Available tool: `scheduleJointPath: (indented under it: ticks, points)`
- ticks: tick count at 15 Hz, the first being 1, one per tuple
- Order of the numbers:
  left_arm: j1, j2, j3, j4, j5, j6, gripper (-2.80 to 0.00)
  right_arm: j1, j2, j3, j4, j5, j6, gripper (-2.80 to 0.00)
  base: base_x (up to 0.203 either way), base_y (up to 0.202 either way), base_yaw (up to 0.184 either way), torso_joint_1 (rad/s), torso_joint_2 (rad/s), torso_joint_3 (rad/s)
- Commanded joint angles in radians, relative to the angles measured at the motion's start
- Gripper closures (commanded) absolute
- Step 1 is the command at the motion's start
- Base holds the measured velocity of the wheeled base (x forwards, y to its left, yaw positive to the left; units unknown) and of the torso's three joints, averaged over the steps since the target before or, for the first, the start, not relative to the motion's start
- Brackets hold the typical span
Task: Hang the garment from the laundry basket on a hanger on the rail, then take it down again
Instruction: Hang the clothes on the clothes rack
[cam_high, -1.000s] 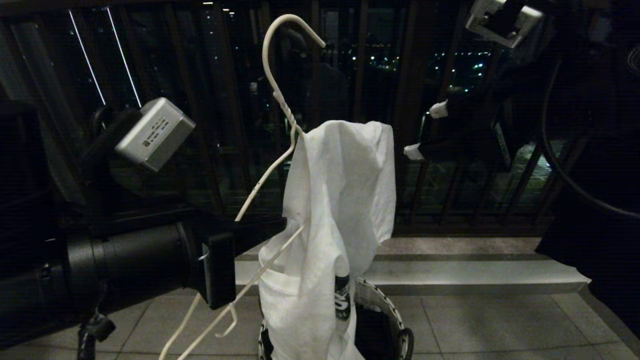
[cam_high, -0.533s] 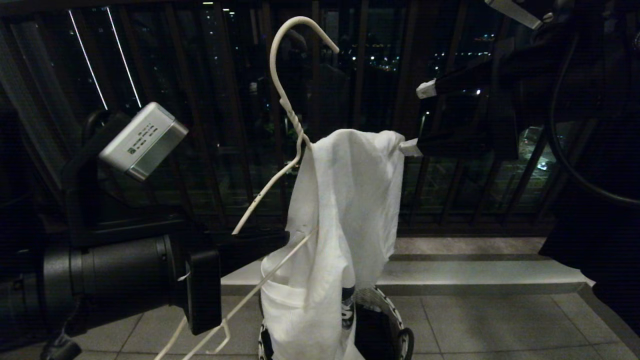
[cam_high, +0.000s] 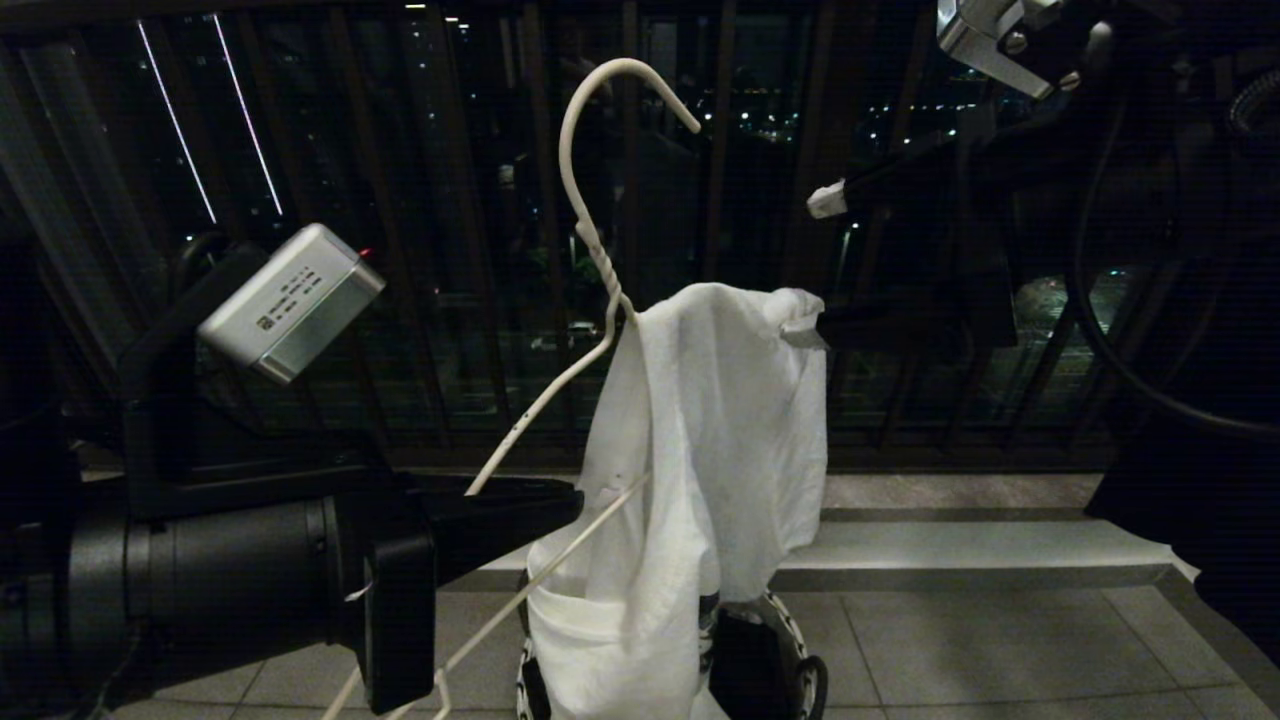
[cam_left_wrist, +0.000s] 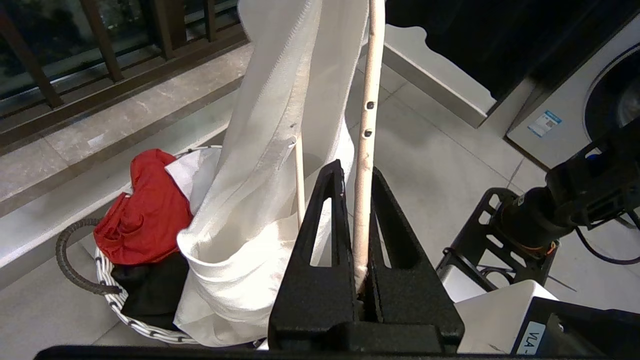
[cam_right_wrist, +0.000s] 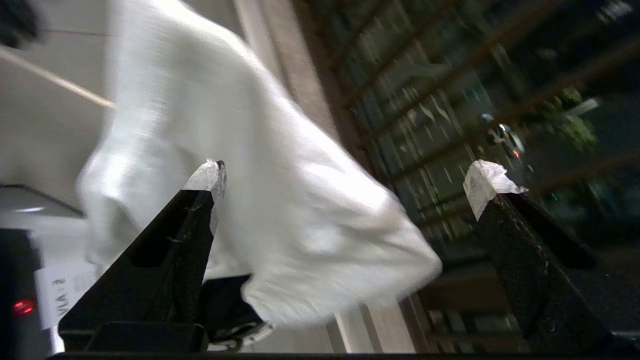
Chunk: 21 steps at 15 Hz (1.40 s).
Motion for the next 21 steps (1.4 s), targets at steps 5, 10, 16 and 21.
scheduleJointPath:
  ticks: [5,10,16,21]
  points:
    - [-0.051,-0.011,0.011,0.0,-0.001,-0.001,0.0,0.064,0.041,-0.005,-0.001,0.054,-0.009,-2.8,0.0,0.0,0.0,0.0,0.0,0.0]
    - [-0.053,-0.037,0.02,0.0,-0.061,-0.003,0.0,0.076,0.087,-0.029,0.038,0.147,-0.012,-2.8,0.0,0.0,0.0,0.0,0.0,0.0]
    - [-0.053,-0.043,0.026,0.0,-0.06,-0.001,0.0,0.094,0.092,-0.017,0.119,0.181,-0.039,-2.8,0.0,0.0,0.0,0.0,0.0,0.0]
    - [-0.052,-0.046,0.026,-0.003,-0.06,-0.001,0.0,0.121,0.123,-0.053,0.119,0.188,-0.039,-2.8,0.0,0.0,0.0,0.0,0.0,0.0]
